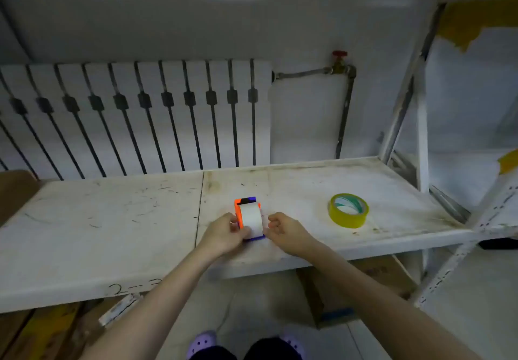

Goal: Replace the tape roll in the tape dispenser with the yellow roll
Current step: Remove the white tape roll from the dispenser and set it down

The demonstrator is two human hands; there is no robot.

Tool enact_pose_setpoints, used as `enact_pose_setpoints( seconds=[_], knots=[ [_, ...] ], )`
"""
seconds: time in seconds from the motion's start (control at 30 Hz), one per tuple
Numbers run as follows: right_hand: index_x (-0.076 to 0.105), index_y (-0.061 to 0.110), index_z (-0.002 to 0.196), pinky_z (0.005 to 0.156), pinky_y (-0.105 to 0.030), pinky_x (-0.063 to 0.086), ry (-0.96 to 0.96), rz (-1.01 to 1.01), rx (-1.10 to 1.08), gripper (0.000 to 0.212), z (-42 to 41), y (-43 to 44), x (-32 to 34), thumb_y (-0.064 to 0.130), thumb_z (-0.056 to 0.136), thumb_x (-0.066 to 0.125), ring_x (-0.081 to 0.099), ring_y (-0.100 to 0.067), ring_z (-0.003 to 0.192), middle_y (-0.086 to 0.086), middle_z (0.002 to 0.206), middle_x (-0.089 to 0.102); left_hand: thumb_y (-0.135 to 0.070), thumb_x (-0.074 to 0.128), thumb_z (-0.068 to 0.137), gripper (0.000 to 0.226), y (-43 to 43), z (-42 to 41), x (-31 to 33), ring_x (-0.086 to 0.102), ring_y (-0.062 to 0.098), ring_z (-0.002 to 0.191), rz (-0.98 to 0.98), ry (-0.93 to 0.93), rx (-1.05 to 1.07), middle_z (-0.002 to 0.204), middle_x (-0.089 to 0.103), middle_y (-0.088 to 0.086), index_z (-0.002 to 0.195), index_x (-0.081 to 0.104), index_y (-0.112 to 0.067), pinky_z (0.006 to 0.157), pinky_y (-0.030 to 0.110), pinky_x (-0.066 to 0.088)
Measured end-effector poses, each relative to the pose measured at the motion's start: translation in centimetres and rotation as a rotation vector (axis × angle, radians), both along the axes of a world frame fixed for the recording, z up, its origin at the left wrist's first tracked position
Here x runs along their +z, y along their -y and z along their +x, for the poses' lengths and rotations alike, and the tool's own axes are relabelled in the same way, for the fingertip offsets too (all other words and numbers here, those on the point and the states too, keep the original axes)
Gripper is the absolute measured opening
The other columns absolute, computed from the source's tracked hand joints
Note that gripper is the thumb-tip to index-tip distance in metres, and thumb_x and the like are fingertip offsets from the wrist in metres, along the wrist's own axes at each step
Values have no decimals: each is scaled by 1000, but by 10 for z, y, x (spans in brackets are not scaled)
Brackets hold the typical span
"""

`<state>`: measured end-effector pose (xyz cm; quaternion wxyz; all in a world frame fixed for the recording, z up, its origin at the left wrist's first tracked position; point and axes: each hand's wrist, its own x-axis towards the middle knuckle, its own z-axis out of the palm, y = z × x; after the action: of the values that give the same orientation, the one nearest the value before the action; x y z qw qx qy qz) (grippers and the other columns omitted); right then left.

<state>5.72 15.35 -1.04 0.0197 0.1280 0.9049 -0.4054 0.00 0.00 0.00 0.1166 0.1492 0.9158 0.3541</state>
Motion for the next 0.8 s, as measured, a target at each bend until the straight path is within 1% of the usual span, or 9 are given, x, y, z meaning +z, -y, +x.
enact_pose_setpoints(
  seconds=[0.1,0.17,0.23,0.33,0.43,0.5,0.6,0.7,0.8],
  knots=[
    [54,4,116,93,-36,47,-117,-41,-48,34,-17,0,-12,27,91,53,59,-26,108,-13,116,64,-32,56,88,21,-9,-18,-15,56,23,81,189,9,98,77,58,2,83,62,-13,69,30,39],
    [61,6,105,89,-39,49,-156,-50,-82,28,-26,1,-18,28,92,52,60,-25,99,-12,107,67,-27,54,90,33,-14,-25,-22,45,18,63,316,48,124,60,46,1,60,49,-15,57,30,31],
    [64,6,94,81,-36,48,-192,-46,-88,26,-33,2,-23,29,91,53,60,-24,88,-12,96,67,-21,51,92,40,-19,-26,-22,35,10,49,443,98,140,54,34,-1,55,39,-16,46,24,25],
    [65,5,84,70,-27,46,-231,-72,-117,24,-38,1,-29,28,86,61,55,-14,70,-8,78,65,-13,51,92,34,-22,-28,-21,31,3,34,566,206,198,53,33,0,59,43,-11,34,15,24],
    [61,8,74,61,-17,40,-241,-80,-94,20,-35,2,-32,24,84,64,48,-7,58,5,61,55,-12,55,90,33,-23,-28,-23,37,6,34,599,276,238,43,41,-3,58,47,-10,33,13,27],
    [60,3,71,62,-24,43,-249,-75,-79,24,-31,3,-33,23,86,62,50,-12,58,-1,59,56,-12,58,89,35,-22,-27,-24,41,6,34,623,295,264,38,45,-6,55,47,-12,32,12,28],
    [63,-2,76,69,-37,49,-264,-71,-68,28,-26,2,-30,23,87,59,58,-31,71,-20,73,65,-18,62,86,29,-24,-23,-21,41,14,48,619,285,269,55,47,2,61,49,-10,41,18,32],
    [67,0,85,78,-44,54,-277,-110,-78,24,-21,2,-26,23,88,59,63,-31,79,-19,84,70,-20,64,85,18,-24,-18,-18,46,16,56,640,267,267,68,52,8,76,57,-6,44,19,33],
    [68,4,88,81,-45,55,-286,-153,-99,20,-14,3,-22,22,88,59,65,-27,81,-14,88,71,-20,65,85,21,-23,-12,-14,49,16,58,678,277,255,67,56,6,70,57,-8,44,16,36]
  ],
)
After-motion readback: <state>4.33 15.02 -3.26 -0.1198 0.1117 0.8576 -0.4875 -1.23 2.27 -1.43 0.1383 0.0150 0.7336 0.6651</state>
